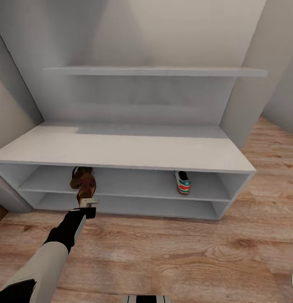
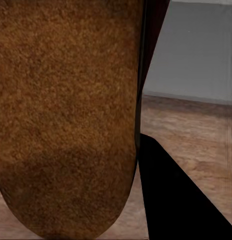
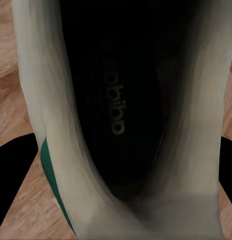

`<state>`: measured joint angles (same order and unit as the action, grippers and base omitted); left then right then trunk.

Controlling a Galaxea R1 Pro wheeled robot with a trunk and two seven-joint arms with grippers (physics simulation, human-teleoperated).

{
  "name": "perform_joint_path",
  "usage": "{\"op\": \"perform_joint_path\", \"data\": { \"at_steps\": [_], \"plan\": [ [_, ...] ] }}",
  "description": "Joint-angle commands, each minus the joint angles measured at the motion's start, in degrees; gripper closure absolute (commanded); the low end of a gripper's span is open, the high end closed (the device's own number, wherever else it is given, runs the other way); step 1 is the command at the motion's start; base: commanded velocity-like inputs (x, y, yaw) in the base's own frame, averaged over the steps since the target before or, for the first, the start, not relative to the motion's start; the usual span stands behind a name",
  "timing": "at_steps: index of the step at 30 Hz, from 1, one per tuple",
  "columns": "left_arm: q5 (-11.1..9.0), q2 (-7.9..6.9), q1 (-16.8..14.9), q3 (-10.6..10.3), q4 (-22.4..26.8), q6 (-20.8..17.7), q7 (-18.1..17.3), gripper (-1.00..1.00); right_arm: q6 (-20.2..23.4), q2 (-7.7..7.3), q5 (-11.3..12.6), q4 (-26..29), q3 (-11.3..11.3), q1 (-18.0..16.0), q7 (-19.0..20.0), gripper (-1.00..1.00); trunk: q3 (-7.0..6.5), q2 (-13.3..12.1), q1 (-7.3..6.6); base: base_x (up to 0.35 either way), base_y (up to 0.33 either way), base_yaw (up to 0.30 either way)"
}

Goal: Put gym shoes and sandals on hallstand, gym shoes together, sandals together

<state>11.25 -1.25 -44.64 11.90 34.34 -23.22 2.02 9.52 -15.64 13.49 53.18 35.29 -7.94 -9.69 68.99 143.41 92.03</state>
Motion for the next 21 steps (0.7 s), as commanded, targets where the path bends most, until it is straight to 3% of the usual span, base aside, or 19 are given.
{"op": "perform_joint_path", "data": {
  "at_steps": [1, 10, 21],
  "plan": [
    [0.6, 0.02, 0.0, 0.1, 0.1, -0.3, -0.2, 1.00, 0.2, 0.00, 0.5, 0.1, 0.0, 0.0, -0.2, 1.00, 0.04, 0.0, 0.00, 0.070, -0.030, -0.240],
    [0.6, -0.06, 0.0, 0.1, 0.1, -0.3, -0.2, 1.00, 0.2, 0.00, 0.5, 0.1, 0.0, -0.1, -0.2, 1.00, 0.04, 0.0, 0.00, 0.029, -0.007, -0.066],
    [0.6, -0.07, 0.0, 0.1, 0.1, -0.4, -0.2, 1.00, 0.2, 0.00, 0.5, 0.1, 0.0, -0.1, -0.2, 1.00, 0.04, 0.0, 0.00, 0.176, 0.000, -0.002]
  ]
}}
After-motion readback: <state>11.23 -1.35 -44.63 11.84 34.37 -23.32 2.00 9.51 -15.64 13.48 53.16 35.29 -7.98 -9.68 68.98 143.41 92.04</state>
